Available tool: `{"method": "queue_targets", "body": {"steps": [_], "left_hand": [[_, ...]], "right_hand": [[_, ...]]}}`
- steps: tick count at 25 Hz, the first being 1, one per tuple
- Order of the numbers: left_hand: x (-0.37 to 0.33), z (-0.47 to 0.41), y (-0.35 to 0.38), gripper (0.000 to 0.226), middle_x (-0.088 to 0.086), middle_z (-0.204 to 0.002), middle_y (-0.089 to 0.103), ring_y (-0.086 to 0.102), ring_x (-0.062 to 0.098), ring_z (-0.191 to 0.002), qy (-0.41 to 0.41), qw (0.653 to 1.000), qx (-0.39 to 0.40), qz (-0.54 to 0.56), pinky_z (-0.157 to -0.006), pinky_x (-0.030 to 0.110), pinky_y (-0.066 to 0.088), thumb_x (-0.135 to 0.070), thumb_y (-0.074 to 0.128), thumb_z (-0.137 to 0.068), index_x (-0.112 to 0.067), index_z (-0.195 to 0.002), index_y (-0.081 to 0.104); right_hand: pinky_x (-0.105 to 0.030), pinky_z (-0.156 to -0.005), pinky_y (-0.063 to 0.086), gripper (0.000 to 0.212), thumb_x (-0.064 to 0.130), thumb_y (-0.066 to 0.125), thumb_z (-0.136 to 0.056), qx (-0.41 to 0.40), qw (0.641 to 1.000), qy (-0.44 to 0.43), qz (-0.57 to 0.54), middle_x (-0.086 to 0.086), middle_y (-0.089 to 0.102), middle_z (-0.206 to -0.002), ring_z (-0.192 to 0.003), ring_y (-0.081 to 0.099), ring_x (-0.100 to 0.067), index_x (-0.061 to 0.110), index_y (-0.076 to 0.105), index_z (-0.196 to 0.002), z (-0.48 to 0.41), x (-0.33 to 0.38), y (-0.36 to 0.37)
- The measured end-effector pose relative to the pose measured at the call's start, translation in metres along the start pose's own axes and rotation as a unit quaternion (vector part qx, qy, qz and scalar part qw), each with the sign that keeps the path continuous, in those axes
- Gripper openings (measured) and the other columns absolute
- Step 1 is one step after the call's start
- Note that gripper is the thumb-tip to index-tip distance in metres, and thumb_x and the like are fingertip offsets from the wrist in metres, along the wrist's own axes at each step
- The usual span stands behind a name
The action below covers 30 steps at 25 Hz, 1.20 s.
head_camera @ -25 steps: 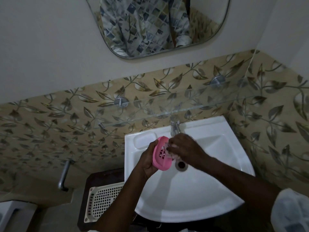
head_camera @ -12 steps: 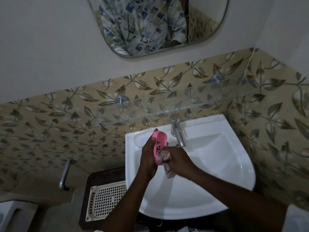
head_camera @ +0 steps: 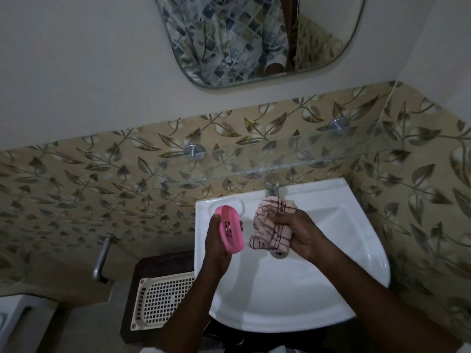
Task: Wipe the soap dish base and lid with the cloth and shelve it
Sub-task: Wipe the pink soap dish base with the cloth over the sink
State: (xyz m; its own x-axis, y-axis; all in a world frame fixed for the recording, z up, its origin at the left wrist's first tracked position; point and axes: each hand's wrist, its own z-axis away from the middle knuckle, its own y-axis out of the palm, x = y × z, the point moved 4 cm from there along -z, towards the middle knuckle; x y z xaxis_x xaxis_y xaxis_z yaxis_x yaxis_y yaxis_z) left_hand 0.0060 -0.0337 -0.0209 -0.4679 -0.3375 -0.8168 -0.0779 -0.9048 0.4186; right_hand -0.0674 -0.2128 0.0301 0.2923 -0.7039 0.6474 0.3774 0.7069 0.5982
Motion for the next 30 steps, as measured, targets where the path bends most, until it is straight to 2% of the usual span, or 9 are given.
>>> {"method": "queue_targets", "body": {"steps": [2, 6, 10, 12, 14, 20, 22, 26, 30], "left_hand": [[-0.003, 0.006, -0.01, 0.07, 0.027, -0.117, 0.063, 0.065, 0.033, -0.098, -0.048, 0.998, -0.006, 0.028, -0.08, 0.04, 0.053, -0.053, 0.053, -0.087, -0.006, -0.139, 0.052], [-0.014, 0.017, -0.003, 0.068, 0.023, -0.122, 0.066, 0.067, 0.033, -0.103, -0.081, 0.991, 0.058, 0.086, -0.092, 0.042, 0.053, -0.052, 0.044, -0.093, -0.001, -0.135, 0.055], [-0.02, 0.027, 0.009, 0.07, 0.027, -0.14, 0.053, 0.061, 0.038, -0.116, -0.11, 0.976, 0.107, 0.154, -0.108, 0.049, 0.041, -0.051, 0.037, -0.097, 0.003, -0.14, 0.049], [-0.019, 0.028, 0.012, 0.071, 0.028, -0.142, 0.049, 0.056, 0.041, -0.119, -0.132, 0.968, 0.122, 0.177, -0.113, 0.054, 0.034, -0.05, 0.036, -0.098, 0.003, -0.143, 0.044], [-0.02, 0.029, 0.012, 0.065, 0.027, -0.142, 0.05, 0.054, 0.043, -0.121, -0.149, 0.961, 0.132, 0.191, -0.113, 0.058, 0.031, -0.047, 0.038, -0.097, -0.004, -0.145, 0.045], [-0.021, 0.031, 0.012, 0.058, 0.022, -0.126, 0.063, 0.063, 0.034, -0.103, -0.114, 0.973, 0.116, 0.163, -0.088, 0.046, 0.054, -0.045, 0.04, -0.094, -0.023, -0.147, 0.045], [-0.02, 0.032, 0.018, 0.057, 0.017, -0.119, 0.067, 0.067, 0.03, -0.1, -0.096, 0.979, 0.1, 0.149, -0.085, 0.044, 0.057, -0.044, 0.043, -0.093, -0.019, -0.144, 0.049], [-0.012, 0.032, 0.03, 0.06, 0.018, -0.119, 0.069, 0.069, 0.028, -0.105, -0.09, 0.989, 0.063, 0.097, -0.079, 0.037, 0.06, -0.045, 0.045, -0.095, -0.007, -0.141, 0.051], [-0.016, 0.03, 0.032, 0.055, 0.021, -0.128, 0.064, 0.062, 0.033, -0.117, -0.059, 0.993, 0.057, 0.082, -0.088, 0.039, 0.057, -0.045, 0.042, -0.097, -0.009, -0.135, 0.057]], "right_hand": [[-0.053, -0.092, 0.055, 0.044, -0.019, 0.049, -0.081, -0.026, 0.984, -0.018, 0.177, -0.022, 0.072, -0.11, -0.101, 0.07, -0.036, 0.001, 0.066, -0.116, 0.005, 0.012, -0.014], [-0.03, -0.081, 0.056, 0.034, 0.009, 0.07, -0.084, -0.143, 0.817, -0.16, 0.535, 0.0, 0.074, -0.097, -0.088, 0.07, -0.019, 0.02, 0.064, -0.116, 0.013, 0.029, -0.016], [-0.039, -0.071, 0.06, 0.018, 0.012, 0.075, -0.081, -0.206, 0.91, -0.11, 0.342, -0.009, 0.077, -0.085, -0.077, 0.073, -0.023, 0.009, 0.071, -0.098, 0.009, 0.009, -0.028], [-0.046, -0.079, 0.059, 0.033, -0.007, 0.064, -0.079, -0.156, 0.971, -0.014, 0.182, -0.021, 0.076, -0.094, -0.085, 0.073, -0.034, 0.001, 0.069, -0.111, 0.01, -0.001, -0.021], [-0.044, -0.079, 0.06, 0.047, -0.013, 0.062, -0.076, -0.133, 0.972, -0.023, 0.193, -0.016, 0.076, -0.097, -0.086, 0.073, -0.031, 0.005, 0.067, -0.119, 0.012, 0.002, -0.013], [-0.035, -0.069, 0.057, 0.027, 0.007, 0.075, -0.076, -0.214, 0.709, -0.396, 0.543, -0.001, 0.068, -0.092, -0.08, 0.066, -0.018, 0.016, 0.071, -0.102, 0.043, 0.019, 0.04], [-0.032, -0.065, 0.055, 0.03, 0.01, 0.074, -0.079, -0.196, 0.625, -0.425, 0.626, -0.005, 0.062, -0.095, -0.081, 0.063, -0.022, 0.017, 0.071, -0.108, 0.042, 0.01, 0.066], [-0.036, -0.082, 0.052, 0.027, 0.025, 0.053, -0.098, -0.175, 0.679, -0.242, 0.671, -0.005, 0.056, -0.115, -0.104, 0.059, -0.027, 0.019, 0.055, -0.124, 0.019, -0.021, 0.081], [-0.038, -0.079, 0.054, 0.037, 0.025, 0.058, -0.095, -0.162, 0.616, -0.227, 0.737, -0.007, 0.05, -0.118, -0.1, 0.063, -0.029, 0.018, 0.053, -0.13, 0.007, -0.018, 0.084]]}}
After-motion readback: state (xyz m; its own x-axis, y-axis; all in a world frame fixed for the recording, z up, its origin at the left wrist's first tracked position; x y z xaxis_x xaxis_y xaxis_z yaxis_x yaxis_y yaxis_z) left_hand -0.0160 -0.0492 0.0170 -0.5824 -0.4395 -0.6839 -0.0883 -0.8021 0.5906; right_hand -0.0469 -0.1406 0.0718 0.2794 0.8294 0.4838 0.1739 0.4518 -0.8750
